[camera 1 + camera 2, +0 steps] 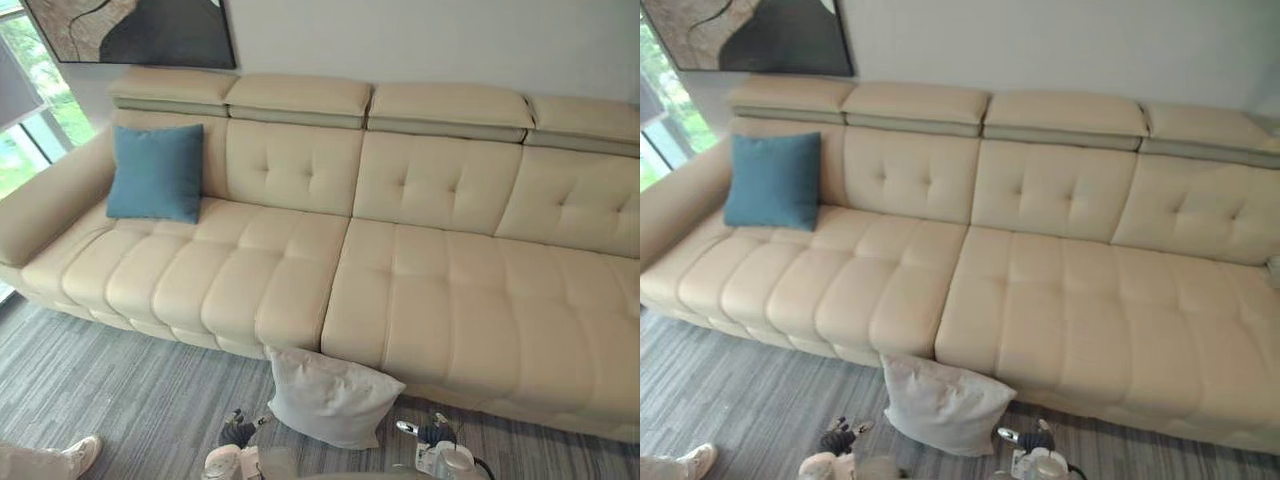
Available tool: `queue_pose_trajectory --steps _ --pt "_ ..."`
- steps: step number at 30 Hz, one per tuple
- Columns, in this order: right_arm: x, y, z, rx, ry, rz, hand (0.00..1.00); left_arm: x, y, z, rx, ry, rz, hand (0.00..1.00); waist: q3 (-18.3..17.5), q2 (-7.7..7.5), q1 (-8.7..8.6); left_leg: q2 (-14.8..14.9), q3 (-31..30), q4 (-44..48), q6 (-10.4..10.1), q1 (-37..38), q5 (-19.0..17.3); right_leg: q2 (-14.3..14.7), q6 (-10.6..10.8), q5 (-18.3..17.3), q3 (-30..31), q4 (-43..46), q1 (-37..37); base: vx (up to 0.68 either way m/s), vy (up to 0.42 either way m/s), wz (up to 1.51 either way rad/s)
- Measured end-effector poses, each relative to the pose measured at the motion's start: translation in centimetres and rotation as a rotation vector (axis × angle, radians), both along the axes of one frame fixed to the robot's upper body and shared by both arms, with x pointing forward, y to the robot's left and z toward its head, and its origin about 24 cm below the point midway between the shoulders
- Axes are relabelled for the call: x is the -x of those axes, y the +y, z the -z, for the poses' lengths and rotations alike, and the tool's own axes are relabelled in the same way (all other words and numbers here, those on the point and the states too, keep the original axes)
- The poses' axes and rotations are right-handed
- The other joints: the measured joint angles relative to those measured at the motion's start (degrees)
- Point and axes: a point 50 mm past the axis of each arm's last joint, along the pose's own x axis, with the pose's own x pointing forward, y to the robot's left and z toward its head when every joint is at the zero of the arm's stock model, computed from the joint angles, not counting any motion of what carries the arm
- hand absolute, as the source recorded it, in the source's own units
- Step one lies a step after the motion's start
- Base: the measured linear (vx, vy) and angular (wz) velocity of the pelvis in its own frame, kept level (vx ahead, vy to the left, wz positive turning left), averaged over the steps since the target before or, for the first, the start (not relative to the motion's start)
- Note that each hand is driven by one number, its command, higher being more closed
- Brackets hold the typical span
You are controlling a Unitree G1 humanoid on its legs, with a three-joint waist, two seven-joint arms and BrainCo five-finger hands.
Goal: Pick up cushions and gather them together orderly.
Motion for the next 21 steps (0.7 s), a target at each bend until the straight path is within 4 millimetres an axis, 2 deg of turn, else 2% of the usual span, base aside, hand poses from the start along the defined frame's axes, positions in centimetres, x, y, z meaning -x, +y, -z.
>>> queue_pose_trajectory --steps 2,5,9,11,12,13,14,16,17,18,20,21 --pt "0.1 0.3 0.1 -0.006 0.003 0.005 0.00 0.0 0.2 0.0 -0.006 0.003 0.000 0.00 -0.3 -0.59 0.01 -0.6 1.1 -1.0 0.2 0.7 0.1 -0.5 0.6 0.5 0.5 -1.1 0.2 0.13 0.120 -0.21" --pt "0.1 0.3 0.1 -0.005 0.001 0.008 0.00 0.3 0.0 0.3 -0.001 0.027 0.009 0.00 -0.4 -0.26 -0.36 -1.9 2.5 -4.5 0.9 4.3 0.5 -1.2 1.4 1.2 1.6 -3.7 2.7 0.11 0.077 -0.17" --pt "0.1 0.3 0.0 -0.003 -0.003 0.013 0.00 0.3 -0.1 0.3 0.000 0.028 0.012 0.00 -0.5 -0.35 -0.42 -1.9 2.7 -5.7 0.9 4.8 0.6 -1.0 1.5 1.2 1.6 -4.4 2.9 0.07 0.011 -0.03" --pt "0.0 -0.1 0.0 0.004 -0.008 0.032 0.00 0.1 -0.2 0.2 0.000 0.023 0.012 0.00 0.4 0.43 -0.36 -1.6 2.9 -5.9 0.9 4.5 0.6 -0.8 1.5 1.2 1.7 -3.9 2.3 0.03 -0.018 -0.06" --pt "-0.4 -0.4 -0.2 0.012 -0.019 0.037 0.00 -0.3 -0.3 0.1 0.000 0.014 0.013 0.00 1.2 -0.11 -0.26 -1.3 3.0 -5.6 0.9 4.1 0.6 -0.7 1.4 1.2 1.7 -2.8 1.4 -0.06 -0.022 -0.03" --pt "-1.0 -0.9 -0.4 0.019 -0.037 0.057 0.00 -1.1 -0.2 -0.1 -0.007 -0.005 0.013 0.00 2.6 0.69 -0.16 -0.9 2.7 -4.1 0.8 1.1 0.6 -0.7 1.1 0.8 1.6 0.8 -2.6 -0.07 -0.025 -0.01" --pt "-1.5 -1.1 -0.6 0.022 -0.053 0.066 0.00 -1.9 -0.1 -0.3 -0.014 -0.022 0.012 0.00 4.0 0.29 -0.20 -0.9 2.5 -2.4 0.8 -1.5 0.6 -0.8 0.9 0.4 1.6 3.3 -5.2 -0.09 -0.026 0.04" --pt "-2.8 -1.7 -1.2 0.039 -0.088 0.089 0.00 -3.7 0.1 -1.1 -0.030 -0.070 -0.003 0.00 7.1 0.53 -0.11 -0.6 1.8 2.2 1.0 -7.6 0.5 -1.0 0.9 0.1 1.5 7.9 -11.2 -0.15 -0.024 0.06" --pt "-4.0 -1.8 -1.7 0.042 -0.119 0.107 0.00 -5.4 0.4 -1.8 -0.039 -0.120 -0.013 0.00 10.1 0.09 0.08 -0.3 1.8 4.6 1.2 -10.4 0.3 -1.0 0.9 -0.4 1.6 10.7 -14.1 -0.23 -0.021 0.03" --pt "-4.5 -1.9 -1.9 0.044 -0.134 0.111 0.00 -5.8 0.6 -2.1 -0.043 -0.134 -0.018 0.00 11.3 -0.27 0.14 -0.3 1.6 5.9 1.3 -11.9 0.2 -1.1 0.5 -0.7 1.7 12.1 -15.6 -0.27 -0.026 0.00" --pt "-6.3 -2.6 -3.1 0.063 -0.212 0.141 0.00 -8.5 0.8 -3.7 -0.046 -0.228 -0.045 0.00 13.8 -1.03 0.27 0.5 1.1 11.3 1.3 -19.1 -1.8 -1.3 0.0 -2.7 2.0 17.0 -22.5 -0.19 -0.013 -0.01" --pt "-6.4 -2.6 -3.2 0.064 -0.217 0.143 0.00 -8.7 0.8 -3.8 -0.046 -0.235 -0.046 0.00 14.0 -1.11 0.29 0.6 1.1 11.7 1.4 -19.4 -1.9 -1.3 -0.1 -2.9 2.0 17.3 -22.7 -0.15 -0.011 -0.04"
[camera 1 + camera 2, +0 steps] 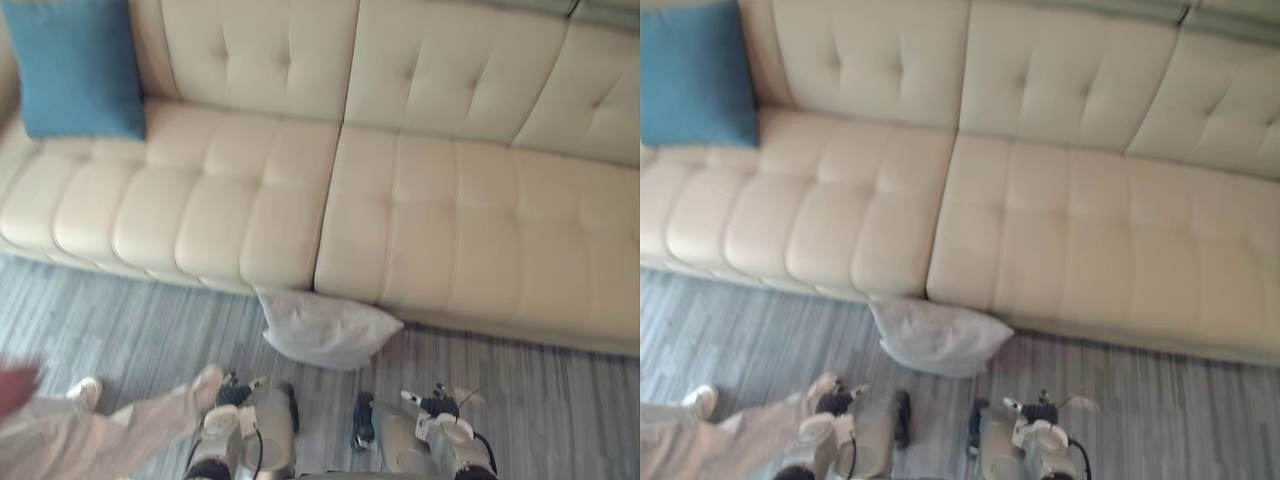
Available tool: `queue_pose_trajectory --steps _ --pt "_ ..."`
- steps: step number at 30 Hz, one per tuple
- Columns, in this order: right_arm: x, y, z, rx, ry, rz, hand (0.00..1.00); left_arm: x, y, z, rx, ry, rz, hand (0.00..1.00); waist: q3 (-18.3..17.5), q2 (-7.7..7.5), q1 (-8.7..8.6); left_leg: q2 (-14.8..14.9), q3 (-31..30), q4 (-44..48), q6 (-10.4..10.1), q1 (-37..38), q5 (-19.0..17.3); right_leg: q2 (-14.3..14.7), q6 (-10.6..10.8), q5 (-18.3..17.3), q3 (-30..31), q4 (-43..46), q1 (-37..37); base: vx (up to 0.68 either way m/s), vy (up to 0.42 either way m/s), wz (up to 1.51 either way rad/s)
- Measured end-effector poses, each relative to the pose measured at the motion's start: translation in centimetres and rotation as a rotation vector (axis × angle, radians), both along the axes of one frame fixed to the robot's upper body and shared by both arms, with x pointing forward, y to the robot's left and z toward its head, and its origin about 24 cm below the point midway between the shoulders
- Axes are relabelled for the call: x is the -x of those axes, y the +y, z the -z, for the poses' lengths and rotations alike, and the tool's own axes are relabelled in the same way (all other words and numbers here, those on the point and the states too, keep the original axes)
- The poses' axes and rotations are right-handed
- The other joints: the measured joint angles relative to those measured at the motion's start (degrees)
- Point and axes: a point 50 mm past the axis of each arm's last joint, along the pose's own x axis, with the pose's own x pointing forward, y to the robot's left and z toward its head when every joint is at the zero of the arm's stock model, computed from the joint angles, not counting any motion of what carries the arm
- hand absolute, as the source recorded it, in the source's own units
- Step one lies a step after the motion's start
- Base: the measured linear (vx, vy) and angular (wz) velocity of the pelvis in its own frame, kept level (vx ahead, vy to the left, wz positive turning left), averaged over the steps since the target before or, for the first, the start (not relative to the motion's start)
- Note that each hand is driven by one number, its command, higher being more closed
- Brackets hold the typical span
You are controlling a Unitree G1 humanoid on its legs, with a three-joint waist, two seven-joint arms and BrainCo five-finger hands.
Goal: Pick up cushions and gather them together orderly.
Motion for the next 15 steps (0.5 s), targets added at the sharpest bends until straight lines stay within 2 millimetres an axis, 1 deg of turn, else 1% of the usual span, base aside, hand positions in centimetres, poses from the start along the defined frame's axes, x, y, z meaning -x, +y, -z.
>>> queue_pose_trajectory --steps 1,3,4,5,7,8,10,11,12,13,14,15 --pt "-1.5 -0.4 -1.0 0.017 -0.058 0.012 0.00 -1.7 0.2 -1.1 -0.005 -0.061 -0.013 0.00 2.1 -0.11 -0.04 0.1 -0.1 3.6 0.1 -3.3 -0.9 -0.2 -0.3 -1.4 0.4 2.5 -2.9 -0.21 -0.001 -0.04" --pt "-3.7 -1.1 -2.7 0.038 -0.142 0.038 0.00 -4.3 0.5 -3.1 0.010 -0.160 -0.062 0.00 3.1 -0.04 -0.33 0.2 -0.6 8.0 0.5 -10.6 -1.3 -0.5 -0.6 -1.8 0.6 7.0 -10.1 -0.29 0.013 0.02" --pt "-5.2 -1.1 -3.7 0.046 -0.185 0.047 0.00 -5.6 0.8 -4.4 0.015 -0.220 -0.100 0.00 4.6 -0.05 -0.83 0.2 -1.2 9.6 0.6 -13.7 -1.3 -0.8 -0.6 -1.8 0.6 8.6 -13.0 -0.20 0.010 0.10" --pt "-5.7 -1.1 -4.1 0.046 -0.201 0.051 0.00 -6.1 1.0 -4.9 0.014 -0.241 -0.112 0.00 5.3 0.02 -0.99 0.2 -1.5 10.2 0.6 -14.8 -1.3 -0.8 -0.6 -1.8 0.6 9.2 -14.0 -0.17 0.009 0.09" --pt "-8.5 -1.0 -6.2 0.040 -0.285 0.080 0.00 -8.3 1.9 -7.3 0.023 -0.342 -0.174 0.00 7.9 -0.14 -1.30 0.3 -1.7 12.8 1.0 -20.3 -1.1 -1.3 -0.8 -1.7 0.7 12.1 -19.6 -0.16 0.011 0.06" --pt "-9.1 -0.9 -6.8 0.037 -0.303 0.088 0.00 -8.8 2.1 -7.9 0.025 -0.363 -0.192 0.00 8.5 -0.19 -1.30 0.2 -1.7 13.2 1.2 -21.6 -0.9 -1.4 -0.8 -1.7 0.7 12.6 -20.9 -0.14 0.004 0.07" --pt "-11.8 -0.3 -9.3 0.030 -0.389 0.086 0.00 -10.8 2.9 -10.3 0.042 -0.449 -0.250 0.00 9.7 -0.23 -1.41 0.2 -1.9 15.7 1.5 -28.1 -0.2 -1.6 -1.1 -1.6 0.9 15.5 -27.4 -0.12 -0.016 0.08" --pt "-12.4 -0.2 -9.9 0.031 -0.408 0.085 0.00 -11.3 2.8 -10.9 0.048 -0.467 -0.258 0.00 9.7 -0.18 -1.41 0.2 -2.0 16.4 1.5 -29.6 -0.2 -1.6 -1.1 -1.6 0.9 16.4 -28.8 -0.09 -0.025 0.06" --pt "-13.7 0.2 -11.3 0.030 -0.453 0.080 0.00 -12.2 2.9 -12.0 0.056 -0.504 -0.271 0.00 9.8 -0.11 -1.40 0.3 -2.3 18.0 1.5 -32.6 -0.2 -1.6 -1.1 -1.6 0.9 17.9 -31.8 -0.05 -0.015 0.04" --pt "-14.6 0.5 -12.4 0.028 -0.487 0.074 0.00 -12.8 2.8 -12.8 0.064 -0.528 -0.274 0.00 10.1 -0.03 -1.40 0.3 -2.6 18.9 1.5 -34.3 -0.2 -1.7 -1.1 -1.7 0.8 18.7 -33.3 -0.05 -0.014 0.02" --pt "-15.9 1.0 -14.1 0.024 -0.538 0.065 0.00 -13.7 2.5 -14.0 0.070 -0.561 -0.272 0.00 10.6 -0.12 -1.43 0.3 -2.8 20.0 1.5 -36.2 -0.2 -1.7 -1.1 -1.7 0.8 19.8 -35.1 -0.03 -0.009 0.03" --pt "-16.2 1.1 -14.6 0.023 -0.554 0.062 0.00 -14.0 2.3 -14.4 0.075 -0.572 -0.270 0.00 10.6 -0.14 -1.44 0.3 -2.9 20.3 1.5 -36.8 -0.2 -1.7 -1.1 -1.7 0.8 20.1 -35.7 -0.05 -0.016 0.04"
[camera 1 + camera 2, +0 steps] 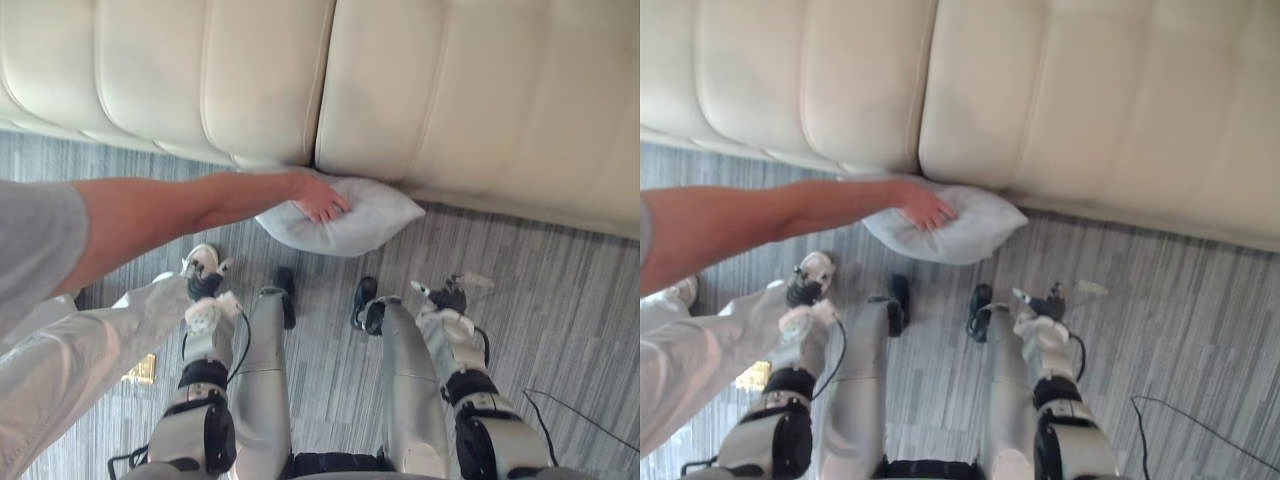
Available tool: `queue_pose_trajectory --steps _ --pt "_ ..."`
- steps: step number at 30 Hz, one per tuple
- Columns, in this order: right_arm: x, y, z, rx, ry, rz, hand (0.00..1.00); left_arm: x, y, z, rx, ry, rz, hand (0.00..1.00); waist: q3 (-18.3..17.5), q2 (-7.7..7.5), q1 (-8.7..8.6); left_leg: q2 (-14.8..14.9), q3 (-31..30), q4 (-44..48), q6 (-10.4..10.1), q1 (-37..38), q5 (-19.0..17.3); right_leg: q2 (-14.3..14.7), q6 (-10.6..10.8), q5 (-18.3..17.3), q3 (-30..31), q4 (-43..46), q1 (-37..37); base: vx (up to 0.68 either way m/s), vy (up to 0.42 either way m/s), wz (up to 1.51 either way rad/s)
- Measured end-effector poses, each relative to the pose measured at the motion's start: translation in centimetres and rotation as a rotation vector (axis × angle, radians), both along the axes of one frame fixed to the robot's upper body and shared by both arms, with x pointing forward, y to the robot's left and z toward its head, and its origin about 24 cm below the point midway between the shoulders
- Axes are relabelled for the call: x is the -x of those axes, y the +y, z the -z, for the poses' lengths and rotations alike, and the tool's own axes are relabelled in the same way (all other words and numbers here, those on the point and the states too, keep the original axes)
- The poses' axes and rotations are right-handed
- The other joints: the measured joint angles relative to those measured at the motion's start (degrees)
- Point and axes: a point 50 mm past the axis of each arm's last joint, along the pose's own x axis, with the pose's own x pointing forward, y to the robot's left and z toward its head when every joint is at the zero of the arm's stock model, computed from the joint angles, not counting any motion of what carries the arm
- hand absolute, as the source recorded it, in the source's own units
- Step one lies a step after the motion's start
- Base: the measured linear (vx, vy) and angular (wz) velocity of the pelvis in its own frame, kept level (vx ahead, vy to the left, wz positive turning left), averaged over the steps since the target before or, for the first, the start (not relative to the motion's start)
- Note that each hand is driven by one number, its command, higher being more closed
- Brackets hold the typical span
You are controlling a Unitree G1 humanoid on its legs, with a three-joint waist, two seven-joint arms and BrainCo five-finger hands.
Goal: Pick up cushions and gather them together orderly.
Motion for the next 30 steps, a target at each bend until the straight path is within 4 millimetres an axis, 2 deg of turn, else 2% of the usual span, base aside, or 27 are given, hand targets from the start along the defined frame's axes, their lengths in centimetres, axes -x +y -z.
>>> queue_pose_trajectory --steps 2,5,10,17,19,20,23,24,25,27,29,30 --pt "-1.4 0.6 -2.5 0.001 -0.084 -0.009 0.00 -1.3 -1.1 -1.7 0.000 -0.048 0.031 0.00 0.0 0.05 0.00 -0.1 -0.3 1.5 0.1 -2.8 0.1 -0.3 0.0 -0.1 0.0 1.7 -2.7 -0.06 -0.025 0.05" --pt "-2.1 1.0 -3.8 0.001 -0.123 -0.011 0.00 -2.2 -2.4 -2.9 -0.027 -0.080 0.079 0.00 0.0 0.05 -0.10 -0.4 -0.4 1.8 0.4 -4.7 0.8 -0.6 0.0 -0.1 -0.1 2.6 -4.6 -0.09 -0.047 0.09" --pt "-2.2 2.0 -3.8 -0.020 -0.120 -0.015 0.00 -2.8 -3.8 -3.7 -0.053 -0.098 0.129 0.00 0.0 0.05 -0.21 -0.9 -1.9 1.3 0.0 -7.0 2.2 -1.0 -0.6 0.3 -1.5 2.8 -6.2 -0.08 -0.057 0.13" --pt "-2.0 2.2 -3.5 -0.024 -0.114 -0.021 0.00 -2.7 -5.2 -3.3 -0.068 -0.081 0.170 0.00 0.0 0.04 -0.37 -1.2 -2.3 -0.5 -0.7 -5.9 4.0 -1.4 -1.4 0.9 -2.1 2.2 -5.5 -0.05 -0.064 0.06" --pt "-1.1 1.8 -1.8 -0.024 -0.068 -0.012 0.00 -2.1 -5.4 -2.2 -0.078 -0.048 0.181 0.00 0.0 0.03 -0.43 -1.1 -2.6 -3.4 -1.2 -1.6 4.7 -1.3 -2.1 1.7 -3.2 -0.7 -1.0 -0.03 -0.060 0.03" --pt "-0.9 1.7 -1.5 -0.023 -0.059 -0.011 0.00 -2.0 -5.4 -1.9 -0.076 -0.042 0.181 0.00 0.0 0.03 -0.44 -1.1 -2.6 -4.1 -1.2 -0.6 4.9 -1.3 -2.0 1.9 -3.3 -1.4 0.0 -0.02 -0.067 0.04" --pt "1.2 1.1 1.5 -0.018 0.019 -0.003 0.00 -0.4 -5.3 0.3 -0.056 0.008 0.177 0.00 -0.2 -0.08 -0.33 -1.3 -1.8 -10.7 -1.1 8.0 6.7 -0.8 -1.9 3.6 -3.4 -7.3 7.9 -0.01 -0.053 -0.01" --pt "1.4 1.0 1.7 -0.018 0.027 -0.004 0.00 -0.2 -5.3 0.6 -0.055 0.012 0.176 0.00 -0.2 -0.06 -0.32 -1.3 -1.7 -11.5 -1.0 8.9 6.9 -0.8 -2.0 3.7 -3.4 -8.0 8.7 0.00 -0.033 -0.08" --pt "2.4 0.9 3.0 -0.009 0.064 -0.013 0.00 0.6 -5.2 1.6 -0.059 0.040 0.182 0.00 -0.3 -0.07 -0.32 -1.5 -1.2 -14.4 -1.0 12.4 7.5 -0.7 -2.0 4.4 -3.4 -10.4 11.9 0.01 -0.031 -0.04" --pt "3.4 0.9 4.2 -0.005 0.101 -0.022 0.00 1.4 -5.2 2.6 -0.062 0.071 0.190 0.00 -0.3 -0.07 -0.29 -1.7 -1.0 -16.8 -0.9 15.6 8.2 -0.7 -2.0 4.8 -3.5 -12.2 14.8 0.03 -0.035 0.01" --pt "5.7 0.7 6.6 -0.004 0.178 -0.031 0.00 3.2 -5.2 4.8 -0.050 0.133 0.207 0.00 -0.5 -0.06 -0.11 -2.2 -0.7 -20.7 -1.4 22.1 9.1 -0.7 -1.9 4.9 -3.7 -15.0 20.8 0.05 -0.040 0.05" --pt "6.1 0.8 6.9 -0.002 0.190 -0.035 0.00 3.5 -5.2 5.1 -0.052 0.145 0.212 0.00 -0.6 -0.06 -0.09 -2.2 -0.5 -21.2 -1.5 23.0 9.2 -0.7 -1.9 5.0 -3.8 -15.5 21.7 0.08 -0.040 0.02"
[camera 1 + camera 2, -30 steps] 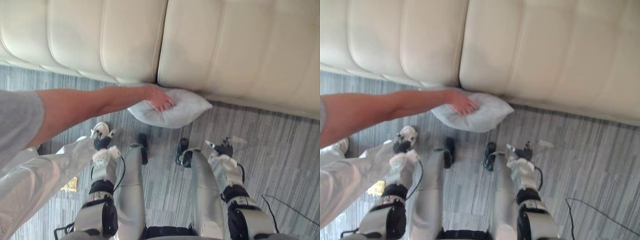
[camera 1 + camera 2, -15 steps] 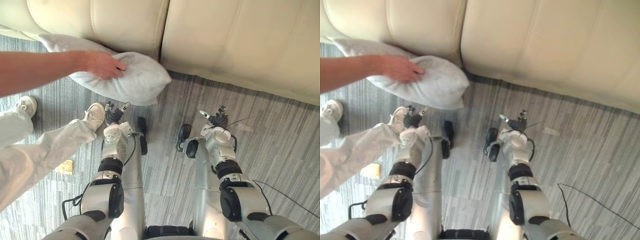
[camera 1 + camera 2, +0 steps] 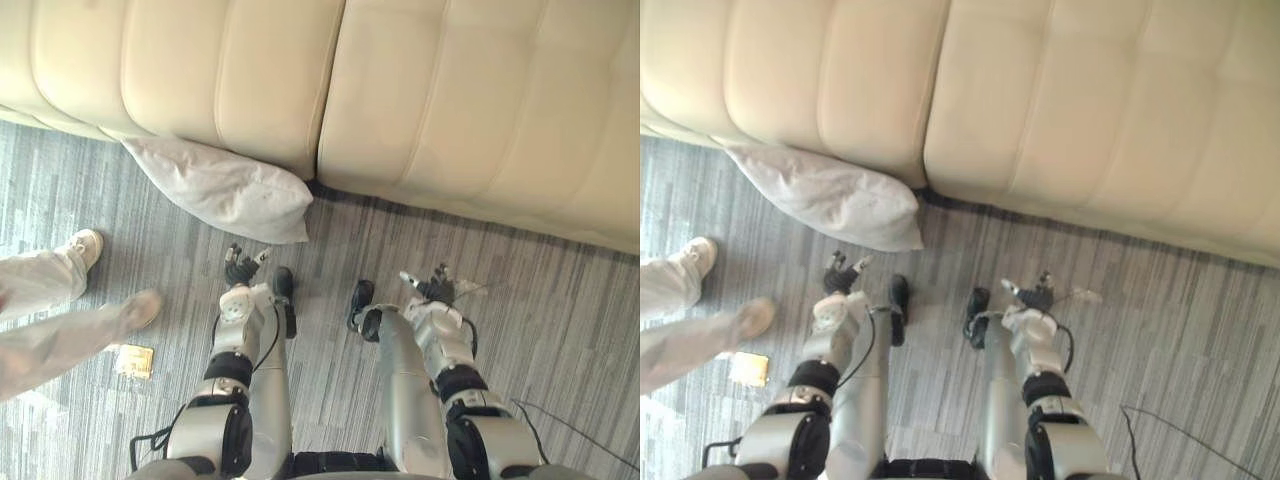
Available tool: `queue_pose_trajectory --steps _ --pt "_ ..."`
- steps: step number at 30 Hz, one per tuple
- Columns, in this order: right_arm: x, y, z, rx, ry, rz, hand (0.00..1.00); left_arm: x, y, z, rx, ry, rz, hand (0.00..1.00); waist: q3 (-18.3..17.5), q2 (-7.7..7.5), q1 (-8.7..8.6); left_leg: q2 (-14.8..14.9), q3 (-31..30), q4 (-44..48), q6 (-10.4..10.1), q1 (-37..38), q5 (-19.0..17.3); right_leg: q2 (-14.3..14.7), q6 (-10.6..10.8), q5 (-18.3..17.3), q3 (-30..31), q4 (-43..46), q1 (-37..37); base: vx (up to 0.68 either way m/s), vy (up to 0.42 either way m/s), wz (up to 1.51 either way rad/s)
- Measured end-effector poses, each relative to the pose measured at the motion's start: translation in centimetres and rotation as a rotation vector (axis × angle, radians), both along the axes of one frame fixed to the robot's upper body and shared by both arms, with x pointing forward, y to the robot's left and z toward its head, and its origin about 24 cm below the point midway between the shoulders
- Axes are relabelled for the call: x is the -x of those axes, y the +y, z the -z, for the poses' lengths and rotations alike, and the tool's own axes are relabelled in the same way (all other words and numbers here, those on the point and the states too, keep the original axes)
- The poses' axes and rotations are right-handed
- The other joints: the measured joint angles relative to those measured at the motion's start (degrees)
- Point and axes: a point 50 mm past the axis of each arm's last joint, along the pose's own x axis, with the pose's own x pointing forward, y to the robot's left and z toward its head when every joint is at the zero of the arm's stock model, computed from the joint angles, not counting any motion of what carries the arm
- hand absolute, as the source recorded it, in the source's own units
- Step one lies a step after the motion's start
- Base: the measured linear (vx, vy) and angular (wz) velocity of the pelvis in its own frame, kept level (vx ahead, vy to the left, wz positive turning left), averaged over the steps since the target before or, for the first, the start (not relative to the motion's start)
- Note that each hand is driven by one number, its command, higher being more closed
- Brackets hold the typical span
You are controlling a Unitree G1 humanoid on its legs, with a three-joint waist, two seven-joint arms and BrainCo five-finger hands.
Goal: Pick up cushions and gather them together orderly.
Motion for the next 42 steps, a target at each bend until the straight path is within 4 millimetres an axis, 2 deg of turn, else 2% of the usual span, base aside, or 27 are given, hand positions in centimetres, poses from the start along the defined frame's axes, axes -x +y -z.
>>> queue_pose_trajectory --steps 2,3,4,5,7,8,9,13,20,27,32,34,35,36,37,39,40,41,42 --pt "2.7 -0.3 2.0 -0.014 0.060 0.004 0.00 2.5 -0.1 2.5 0.000 0.085 0.023 0.00 -2.3 0.04 0.02 -0.3 0.2 -3.4 -0.3 5.0 0.5 0.1 0.1 0.0 -0.4 -2.5 4.7 0.10 -0.034 0.02" --pt "3.3 -0.3 2.4 -0.018 0.076 0.006 0.00 3.0 -0.1 3.1 0.002 0.104 0.023 0.00 -3.1 -0.03 -0.01 -0.3 0.2 -4.0 -0.4 5.7 0.6 0.1 0.1 0.0 -0.5 -3.0 5.2 0.13 -0.032 0.06" --pt "5.1 -0.4 3.8 -0.027 0.130 0.012 0.00 4.5 -0.3 4.4 -0.001 0.155 0.037 0.00 -5.4 0.06 0.04 -0.4 0.1 -6.0 -0.6 8.0 0.9 0.2 0.1 0.0 -0.9 -4.6 7.6 0.08 -0.019 0.06" --pt "5.7 -0.4 4.2 -0.029 0.146 0.014 0.00 4.9 -0.3 4.7 -0.002 0.167 0.045 0.00 -6.1 -0.03 0.03 -0.5 0.1 -6.6 -0.6 8.8 1.0 0.2 0.2 0.0 -1.0 -5.1 8.3 0.17 -0.042 0.09" --pt "9.1 -0.3 6.3 -0.036 0.245 0.010 0.00 7.8 -0.6 7.2 0.012 0.273 0.063 0.00 -11.5 0.12 0.03 -0.4 -0.3 -9.2 -1.0 12.6 1.2 0.7 0.4 -0.1 -1.7 -8.2 12.5 0.16 -0.031 0.07" --pt "9.6 -0.3 6.6 -0.037 0.259 0.009 0.00 8.4 -0.5 7.6 0.012 0.294 0.065 0.00 -12.3 0.18 0.02 -0.3 -0.4 -9.6 -1.0 13.3 1.2 0.8 0.5 -0.1 -1.9 -8.8 13.2 0.20 -0.021 0.08" --pt "11.7 -0.4 7.6 -0.047 0.316 0.011 0.00 10.0 -0.6 8.8 0.012 0.357 0.079 0.00 -15.5 0.15 0.02 -0.2 -0.6 -11.7 -1.2 16.2 1.3 1.1 0.7 0.1 -2.5 -11.4 16.5 0.15 -0.014 0.08" --pt "15.0 0.0 9.3 -0.073 0.425 0.022 0.00 13.6 -0.6 11.0 0.019 0.478 0.104 0.00 -21.2 0.29 -0.03 -0.2 -0.3 -16.2 -1.5 21.8 1.5 1.6 1.3 0.5 -2.9 -15.7 22.1 0.14 -0.003 0.01" --pt "16.3 0.2 10.0 -0.091 0.467 0.009 0.00 16.4 -0.6 12.4 0.011 0.578 0.139 0.00 -24.9 0.89 -0.02 -0.6 0.3 -22.0 -1.5 29.2 2.6 1.9 2.7 1.8 -3.0 -21.7 29.3 0.09 0.023 -0.02" --pt "16.9 0.2 10.4 -0.102 0.501 -0.005 0.00 17.0 -0.8 12.7 0.009 0.608 0.154 0.00 -26.1 0.94 -0.05 -1.3 -0.8 -24.4 -1.3 32.3 3.3 2.1 3.2 3.2 -4.2 -25.7 33.9 0.05 0.013 0.09" --pt "16.4 0.5 10.3 -0.103 0.492 -0.027 0.00 17.0 -0.8 12.7 0.008 0.609 0.154 0.00 -26.3 0.82 -0.02 -2.3 -4.0 -26.6 -0.9 31.1 5.9 1.6 3.3 3.8 -7.6 -26.5 33.8 -0.04 -0.002 0.36" --pt "15.6 0.6 10.1 -0.090 0.477 -0.051 0.00 16.4 -0.8 12.4 0.005 0.586 0.155 0.00 -25.5 1.10 0.07 -3.2 -5.5 -26.3 -0.6 26.5 8.1 -0.1 3.1 3.5 -12.5 -25.1 31.6 -0.13 0.020 0.98" --pt "15.3 0.5 10.0 -0.086 0.471 -0.053 0.00 16.4 -0.9 12.4 0.007 0.583 0.156 0.00 -25.5 1.19 -0.10 -3.1 -4.0 -25.9 -0.2 25.5 8.2 -0.6 3.0 3.5 -13.6 -24.9 31.0 -0.14 0.086 1.13" --pt "14.8 0.2 9.8 -0.072 0.462 -0.051 0.00 15.8 -1.2 12.2 0.010 0.566 0.161 0.00 -24.5 1.09 -0.30 -1.0 3.6 -22.3 0.3 22.7 7.2 -1.7 2.8 3.6 -16.0 -23.8 29.5 -0.12 0.113 1.03" --pt "14.2 0.0 9.6 -0.059 0.453 -0.052 0.00 15.3 -1.3 11.9 0.008 0.548 0.165 0.00 -23.4 1.60 0.07 1.3 9.9 -17.9 1.4 21.9 4.9 -3.4 2.8 3.6 -17.9 -22.4 29.4 -0.10 0.167 0.97" --pt "14.1 -0.2 9.5 -0.055 0.451 -0.052 0.00 15.3 -1.5 11.9 0.001 0.545 0.177 0.00 -23.0 1.09 -0.12 3.1 13.9 -13.4 1.8 22.2 2.1 -5.7 2.9 3.6 -18.9 -20.8 29.0 -0.05 0.179 0.59" --pt "13.6 -0.2 9.3 -0.046 0.436 -0.057 0.00 15.2 -1.5 11.9 -0.007 0.545 0.187 0.00 -22.8 0.93 -0.11 5.1 16.4 -10.9 1.7 23.2 0.3 -7.6 3.3 3.8 -19.3 -19.7 28.7 -0.06 0.339 0.49" --pt "13.2 -0.4 9.1 -0.031 0.429 -0.070 0.00 15.3 -1.7 12.0 -0.027 0.555 0.218 0.00 -22.8 1.32 -0.05 7.4 18.6 -10.9 0.2 24.8 -1.8 -8.7 5.2 4.6 -19.5 -19.6 28.8 -0.05 0.299 0.31" --pt "13.1 -0.4 9.0 -0.026 0.426 -0.072 0.00 15.3 -1.8 12.0 -0.030 0.556 0.223 0.00 -22.8 1.73 -0.01 7.6 19.2 -11.6 -0.8 25.1 -2.5 -8.8 6.0 4.9 -19.5 -19.6 28.9 -0.09 0.377 0.13"
